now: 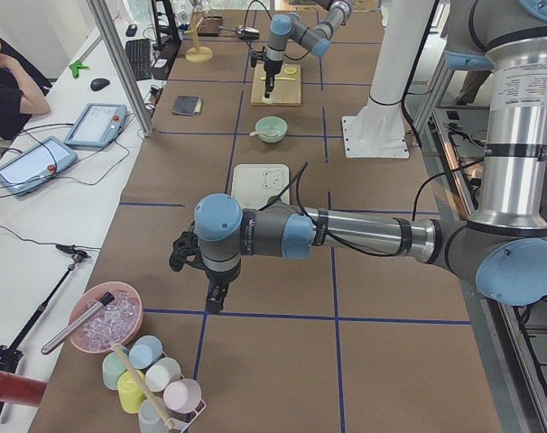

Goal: Put spoon and bun in bowl

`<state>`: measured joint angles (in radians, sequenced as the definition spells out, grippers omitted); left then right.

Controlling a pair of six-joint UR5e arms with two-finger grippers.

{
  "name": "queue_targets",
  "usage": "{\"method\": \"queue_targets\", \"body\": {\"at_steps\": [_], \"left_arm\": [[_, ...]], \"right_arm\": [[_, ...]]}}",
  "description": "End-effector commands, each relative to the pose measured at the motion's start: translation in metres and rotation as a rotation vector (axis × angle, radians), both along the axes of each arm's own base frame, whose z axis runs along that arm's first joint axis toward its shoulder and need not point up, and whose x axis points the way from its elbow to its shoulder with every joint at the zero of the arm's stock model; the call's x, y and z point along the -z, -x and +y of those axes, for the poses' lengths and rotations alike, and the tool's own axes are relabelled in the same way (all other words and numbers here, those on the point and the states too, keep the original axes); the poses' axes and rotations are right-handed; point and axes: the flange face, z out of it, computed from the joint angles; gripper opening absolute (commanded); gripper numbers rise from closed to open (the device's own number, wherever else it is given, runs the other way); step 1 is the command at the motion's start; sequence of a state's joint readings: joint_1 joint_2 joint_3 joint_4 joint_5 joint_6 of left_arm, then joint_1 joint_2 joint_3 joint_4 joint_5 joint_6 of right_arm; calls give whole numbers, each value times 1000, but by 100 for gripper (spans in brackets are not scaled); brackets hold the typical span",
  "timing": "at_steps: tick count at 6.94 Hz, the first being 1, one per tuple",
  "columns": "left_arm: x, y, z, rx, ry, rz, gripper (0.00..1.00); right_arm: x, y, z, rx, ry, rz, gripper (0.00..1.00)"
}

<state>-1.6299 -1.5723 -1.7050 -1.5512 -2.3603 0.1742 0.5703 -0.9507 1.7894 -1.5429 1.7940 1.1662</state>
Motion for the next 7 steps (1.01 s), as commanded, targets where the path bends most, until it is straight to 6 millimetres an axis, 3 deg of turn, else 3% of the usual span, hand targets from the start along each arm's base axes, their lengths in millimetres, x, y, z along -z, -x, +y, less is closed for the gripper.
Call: {"method": "queue_targets", "body": {"at_steps": [1, 2, 4, 5, 6, 7], "left_arm": [[2, 0, 1, -1, -2, -4, 100], [5, 0, 1, -2, -6, -5, 100], [5, 0, 0, -2, -8, -5, 100], [4, -1, 0, -4, -7, -3, 100], [4, -1, 0, -4, -7, -2, 100], [3, -1, 0, -4, -5, -1, 100]], "right_arm": [[69, 41, -2, -55, 57, -25, 0], [73, 74, -3, -71, 44, 18, 0], [51, 115, 18, -70, 18, 93, 0], [49, 118, 21, -64, 18, 97, 30], [48, 122, 26, -65, 8, 103, 99], [50, 121, 26, -73, 0, 103, 100]]}}
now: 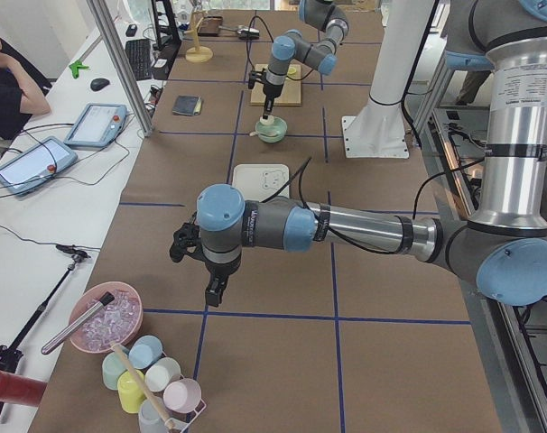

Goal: Put spoon and bun in bowl

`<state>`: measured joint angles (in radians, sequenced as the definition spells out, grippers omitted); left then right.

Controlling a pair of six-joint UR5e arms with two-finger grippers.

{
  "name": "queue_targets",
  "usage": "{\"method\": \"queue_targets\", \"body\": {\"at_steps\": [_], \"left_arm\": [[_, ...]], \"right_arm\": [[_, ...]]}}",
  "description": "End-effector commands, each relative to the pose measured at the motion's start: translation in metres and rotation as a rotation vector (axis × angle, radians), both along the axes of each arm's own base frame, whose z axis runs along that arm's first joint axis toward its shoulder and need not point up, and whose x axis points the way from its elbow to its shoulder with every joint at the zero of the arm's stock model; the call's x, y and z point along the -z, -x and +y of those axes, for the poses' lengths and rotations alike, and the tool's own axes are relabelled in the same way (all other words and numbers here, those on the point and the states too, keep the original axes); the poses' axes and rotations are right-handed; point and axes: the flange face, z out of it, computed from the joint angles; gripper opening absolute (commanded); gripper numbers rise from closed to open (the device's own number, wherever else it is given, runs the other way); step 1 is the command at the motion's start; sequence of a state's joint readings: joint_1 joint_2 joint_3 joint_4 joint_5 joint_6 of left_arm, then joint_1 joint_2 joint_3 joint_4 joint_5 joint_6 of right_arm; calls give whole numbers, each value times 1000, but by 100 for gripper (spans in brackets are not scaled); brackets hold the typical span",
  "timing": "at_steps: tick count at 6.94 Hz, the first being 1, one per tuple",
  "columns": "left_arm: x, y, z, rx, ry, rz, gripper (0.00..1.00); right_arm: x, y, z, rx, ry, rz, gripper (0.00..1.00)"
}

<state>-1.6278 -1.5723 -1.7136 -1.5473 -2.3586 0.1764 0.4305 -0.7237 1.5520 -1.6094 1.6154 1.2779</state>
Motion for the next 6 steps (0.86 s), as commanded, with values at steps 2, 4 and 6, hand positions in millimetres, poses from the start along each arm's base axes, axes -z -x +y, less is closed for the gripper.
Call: {"method": "queue_targets", "body": {"at_steps": [2, 4, 6], "left_arm": [[-1, 0, 0, -1, 0, -1, 100], [-9, 0, 4, -3, 21, -8, 100], [-28, 0, 15, -3, 61, -7, 100]], "right_arm": [[10, -26, -19, -9, -40, -14, 100], [-21, -107, -81, 71, -79, 2, 100], [-77, -227, -156, 197, -106, 9, 100]]}}
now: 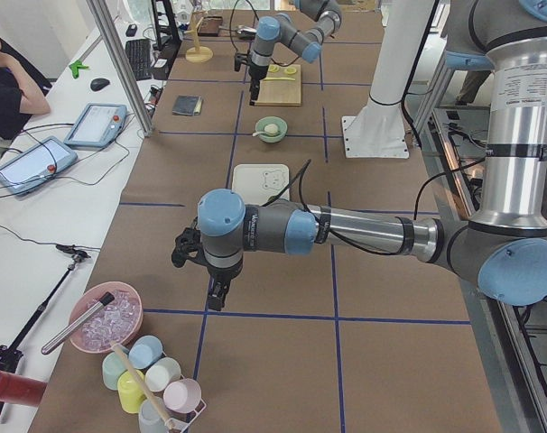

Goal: Put spoon and bun in bowl

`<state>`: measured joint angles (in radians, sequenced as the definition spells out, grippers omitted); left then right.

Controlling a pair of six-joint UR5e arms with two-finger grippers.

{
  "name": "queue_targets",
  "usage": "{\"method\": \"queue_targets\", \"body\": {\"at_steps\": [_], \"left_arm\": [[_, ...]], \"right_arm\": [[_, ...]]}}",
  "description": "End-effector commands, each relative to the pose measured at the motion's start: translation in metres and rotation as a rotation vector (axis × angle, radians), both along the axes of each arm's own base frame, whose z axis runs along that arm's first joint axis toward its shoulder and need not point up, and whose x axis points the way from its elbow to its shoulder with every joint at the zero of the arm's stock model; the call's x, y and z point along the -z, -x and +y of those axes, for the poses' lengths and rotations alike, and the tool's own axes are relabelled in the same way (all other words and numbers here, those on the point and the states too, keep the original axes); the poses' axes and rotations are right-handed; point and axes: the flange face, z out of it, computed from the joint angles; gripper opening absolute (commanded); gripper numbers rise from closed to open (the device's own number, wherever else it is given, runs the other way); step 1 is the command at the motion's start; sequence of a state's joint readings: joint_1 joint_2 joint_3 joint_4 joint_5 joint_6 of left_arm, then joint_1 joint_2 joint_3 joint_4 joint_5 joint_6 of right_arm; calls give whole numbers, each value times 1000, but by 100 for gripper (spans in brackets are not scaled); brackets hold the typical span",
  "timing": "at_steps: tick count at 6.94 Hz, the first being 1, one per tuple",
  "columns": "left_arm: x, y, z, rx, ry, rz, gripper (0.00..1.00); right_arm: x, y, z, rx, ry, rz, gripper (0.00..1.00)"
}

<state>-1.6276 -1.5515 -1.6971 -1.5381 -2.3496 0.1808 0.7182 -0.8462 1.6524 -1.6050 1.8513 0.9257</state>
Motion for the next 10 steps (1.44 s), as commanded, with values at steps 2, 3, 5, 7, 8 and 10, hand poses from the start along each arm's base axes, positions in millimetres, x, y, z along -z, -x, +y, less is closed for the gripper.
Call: {"method": "queue_targets", "body": {"at_steps": [2, 3, 5, 7, 8, 10], "left_arm": [[-11, -1, 8, 6, 34, 9, 100], [-11, -1, 9, 7, 49, 11, 100], [-7, -1, 9, 59, 99, 20, 100], [-4, -1, 8, 54, 79, 19, 100], [-3, -1, 7, 52, 74, 20, 100], [0, -1, 7, 52, 68, 20, 100]], "right_arm": [[-126, -217, -88, 218, -107, 44, 100], [-166, -284, -94, 253, -122, 41, 100], [-249, -387, -80, 292, -145, 78, 100], [-351, -479, -24, 210, -26, 103, 100], [-393, -499, 9, 181, 50, 100, 100], [-429, -513, 41, 159, 124, 104, 100]]}}
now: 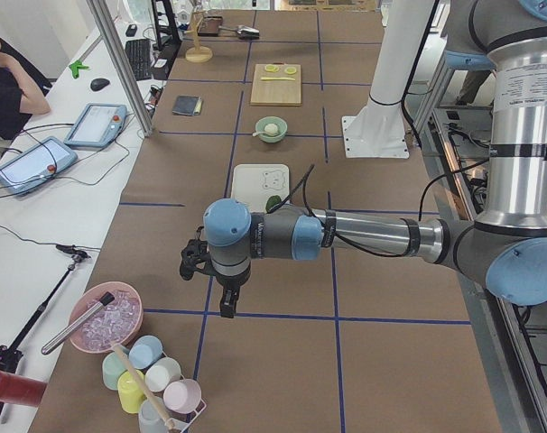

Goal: Put spoon and bun in bowl

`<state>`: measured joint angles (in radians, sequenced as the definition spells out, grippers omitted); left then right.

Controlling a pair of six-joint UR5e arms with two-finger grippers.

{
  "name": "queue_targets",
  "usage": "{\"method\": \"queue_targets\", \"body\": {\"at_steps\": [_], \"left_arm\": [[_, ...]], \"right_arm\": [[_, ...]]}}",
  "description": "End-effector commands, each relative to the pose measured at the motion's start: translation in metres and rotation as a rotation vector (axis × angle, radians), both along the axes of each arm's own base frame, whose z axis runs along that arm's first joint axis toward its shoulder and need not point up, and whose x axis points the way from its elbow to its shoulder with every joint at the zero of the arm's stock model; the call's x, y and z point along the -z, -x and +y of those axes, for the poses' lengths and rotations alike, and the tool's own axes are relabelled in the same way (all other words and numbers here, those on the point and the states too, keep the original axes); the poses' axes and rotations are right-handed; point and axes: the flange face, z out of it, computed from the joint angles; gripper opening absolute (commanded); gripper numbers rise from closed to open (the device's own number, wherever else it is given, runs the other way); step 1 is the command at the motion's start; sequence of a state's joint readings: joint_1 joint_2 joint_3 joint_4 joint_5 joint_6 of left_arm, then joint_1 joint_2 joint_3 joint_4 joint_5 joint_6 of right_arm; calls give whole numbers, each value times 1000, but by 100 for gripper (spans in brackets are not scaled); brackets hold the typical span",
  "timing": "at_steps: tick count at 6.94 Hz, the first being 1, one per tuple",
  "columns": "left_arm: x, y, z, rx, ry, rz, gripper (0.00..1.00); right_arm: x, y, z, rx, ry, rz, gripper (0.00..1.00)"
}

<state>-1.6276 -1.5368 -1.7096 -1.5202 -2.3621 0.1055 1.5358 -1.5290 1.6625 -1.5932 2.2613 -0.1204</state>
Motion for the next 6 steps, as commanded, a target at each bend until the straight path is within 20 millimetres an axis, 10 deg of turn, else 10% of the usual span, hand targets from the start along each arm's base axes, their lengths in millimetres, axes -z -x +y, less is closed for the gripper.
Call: {"method": "queue_targets", "body": {"at_steps": [1, 6], "left_arm": [[2, 0, 0, 0, -6, 0, 100], [2, -1, 1, -2, 5, -1, 100]], "right_arm": [[-37, -16, 28, -32, 83, 0, 100], [-49, -18, 67, -36, 106, -32, 100]]}}
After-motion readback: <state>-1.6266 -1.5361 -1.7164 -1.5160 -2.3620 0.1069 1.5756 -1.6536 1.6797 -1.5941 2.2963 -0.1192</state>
